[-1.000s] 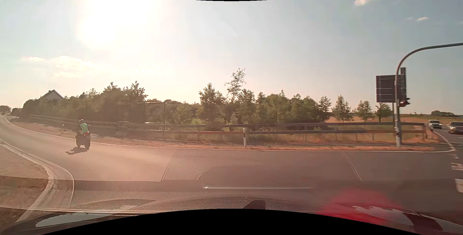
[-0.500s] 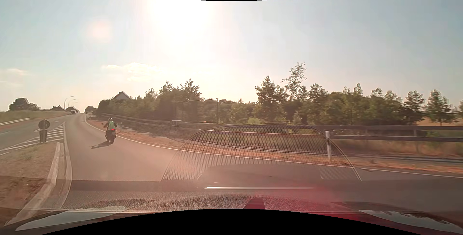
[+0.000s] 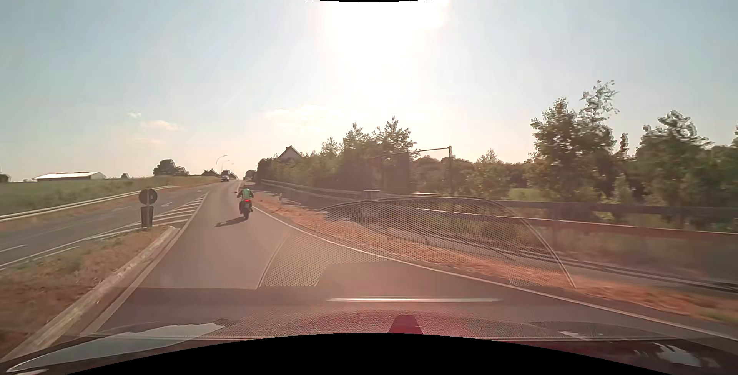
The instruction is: Follow the waypoints while adhering to traffic rules and regulations
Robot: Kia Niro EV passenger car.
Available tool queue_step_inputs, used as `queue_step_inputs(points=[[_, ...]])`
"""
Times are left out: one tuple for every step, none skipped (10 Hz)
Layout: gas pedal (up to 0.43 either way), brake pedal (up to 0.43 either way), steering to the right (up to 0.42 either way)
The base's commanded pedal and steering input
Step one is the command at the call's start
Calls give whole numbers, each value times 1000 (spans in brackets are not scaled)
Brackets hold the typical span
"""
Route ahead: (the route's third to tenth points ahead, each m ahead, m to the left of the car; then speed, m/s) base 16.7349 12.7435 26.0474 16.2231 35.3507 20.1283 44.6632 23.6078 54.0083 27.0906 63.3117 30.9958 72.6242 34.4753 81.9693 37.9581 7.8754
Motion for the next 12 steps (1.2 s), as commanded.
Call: queue_step_inputs(points=[[331, 0, -262], [339, 0, -230], [350, 0, -193], [350, 0, -153], [350, 0, -126], [350, 0, -100], [390, 0, -96], [409, 0, -97], [409, 0, -97], [409, 0, -97], [409, 0, -98], [409, 0, -98]])
